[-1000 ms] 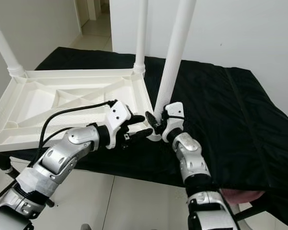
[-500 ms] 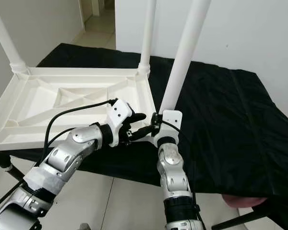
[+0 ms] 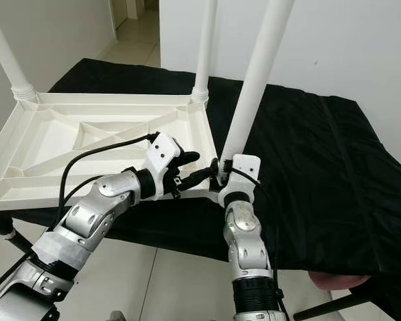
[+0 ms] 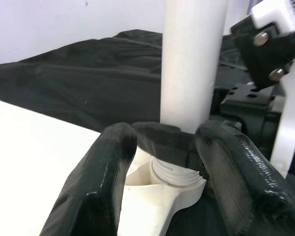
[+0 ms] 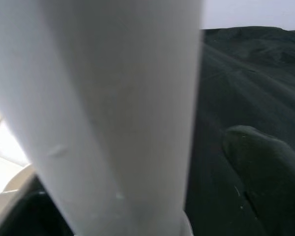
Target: Building children table
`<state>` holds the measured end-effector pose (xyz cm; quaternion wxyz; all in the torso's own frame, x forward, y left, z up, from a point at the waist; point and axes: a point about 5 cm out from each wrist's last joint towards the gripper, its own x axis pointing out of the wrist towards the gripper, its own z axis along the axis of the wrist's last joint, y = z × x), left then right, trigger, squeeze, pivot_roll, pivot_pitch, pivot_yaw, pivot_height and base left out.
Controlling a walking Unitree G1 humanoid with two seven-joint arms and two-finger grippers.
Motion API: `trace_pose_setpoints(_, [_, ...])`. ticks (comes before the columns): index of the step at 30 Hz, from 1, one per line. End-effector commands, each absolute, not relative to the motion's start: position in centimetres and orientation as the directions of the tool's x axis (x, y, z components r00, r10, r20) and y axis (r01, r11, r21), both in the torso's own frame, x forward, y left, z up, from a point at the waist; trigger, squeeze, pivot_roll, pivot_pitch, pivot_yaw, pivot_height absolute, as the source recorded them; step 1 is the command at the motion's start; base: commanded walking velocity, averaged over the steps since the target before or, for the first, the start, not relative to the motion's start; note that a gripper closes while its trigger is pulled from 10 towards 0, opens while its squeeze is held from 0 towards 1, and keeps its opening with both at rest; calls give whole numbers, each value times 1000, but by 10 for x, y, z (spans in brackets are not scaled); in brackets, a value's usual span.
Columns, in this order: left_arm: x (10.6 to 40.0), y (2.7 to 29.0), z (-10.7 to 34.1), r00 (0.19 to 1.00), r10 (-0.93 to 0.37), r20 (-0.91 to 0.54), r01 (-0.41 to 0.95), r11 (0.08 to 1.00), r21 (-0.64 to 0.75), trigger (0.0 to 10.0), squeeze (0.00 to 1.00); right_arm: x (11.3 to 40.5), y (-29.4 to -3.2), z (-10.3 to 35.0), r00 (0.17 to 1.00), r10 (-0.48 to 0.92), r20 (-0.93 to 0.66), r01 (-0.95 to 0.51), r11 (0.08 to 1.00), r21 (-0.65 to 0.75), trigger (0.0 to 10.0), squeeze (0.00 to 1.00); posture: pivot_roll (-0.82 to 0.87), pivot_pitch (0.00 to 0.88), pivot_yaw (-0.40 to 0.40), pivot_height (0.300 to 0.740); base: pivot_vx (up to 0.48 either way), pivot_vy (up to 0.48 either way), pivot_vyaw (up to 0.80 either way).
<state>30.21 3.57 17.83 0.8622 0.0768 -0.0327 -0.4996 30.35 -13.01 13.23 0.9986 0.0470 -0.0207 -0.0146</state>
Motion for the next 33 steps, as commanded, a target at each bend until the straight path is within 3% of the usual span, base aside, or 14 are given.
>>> trace_pose_setpoints(1, [302,36,179,516,-857,-8,846,508,164,10000,0,302,-133,129,999,-17,32,14,995,103,10000,1000,-91,0,-47,740,0,0,0])
trace_pose_setpoints(3, [301,37,179,513,-858,-2,848,507,155,10000,0,303,-133,130,999,13,37,-16,995,100,10000,1000,-96,0,-46,740,0,0,0])
trace_pose_setpoints(4, [301,38,176,523,-852,-10,840,514,174,10000,0,305,-133,131,997,70,43,-73,994,85,10000,0,-93,0,-53,740,0,0,0])
trace_pose_setpoints(16, [287,36,167,506,-862,-40,856,495,148,10000,0,318,-145,131,950,311,28,-311,950,15,10000,0,-52,0,-61,740,0,0,0])
trace_pose_setpoints(19, [277,34,163,478,-877,-53,874,469,128,10000,0,322,-149,130,895,445,5,-444,894,-55,10000,0,-40,0,-67,740,0,0,0])
trace_pose_setpoints(23, [276,35,161,475,-878,-59,876,465,128,10000,0,324,-150,129,871,491,-10,-491,868,-80,10000,0,-35,0,-70,740,0,0,0])
trace_pose_setpoints(25, [276,35,162,481,-875,-63,873,470,134,10000,0,329,-149,122,814,578,-61,-581,805,-123,10000,0,-17,0,-69,740,0,0,0])
trace_pose_setpoints(30, [277,35,164,481,-874,-63,872,469,141,10000,0,333,-149,119,789,609,-84,-614,778,-129,10000,0,-13,0,-66,740,0,0,0])
trace_pose_setpoints(31, [278,35,163,481,-874,-66,872,468,145,10000,0,334,-149,117,778,621,-96,-629,768,-124,3529,0,-15,0,-63,740,0,0,0])
trace_pose_setpoints(32, [278,34,163,479,-875,-67,872,466,148,10000,0,335,-150,114,774,623,-112,-633,764,-124,0,0,-14,0,-62,740,0,0,0])
trace_pose_setpoints(33, [278,34,164,477,-876,-68,873,464,150,10000,0,336,-151,112,772,624,-122,-635,762,-124,0,0,-10,0,-67,740,0,0,0])
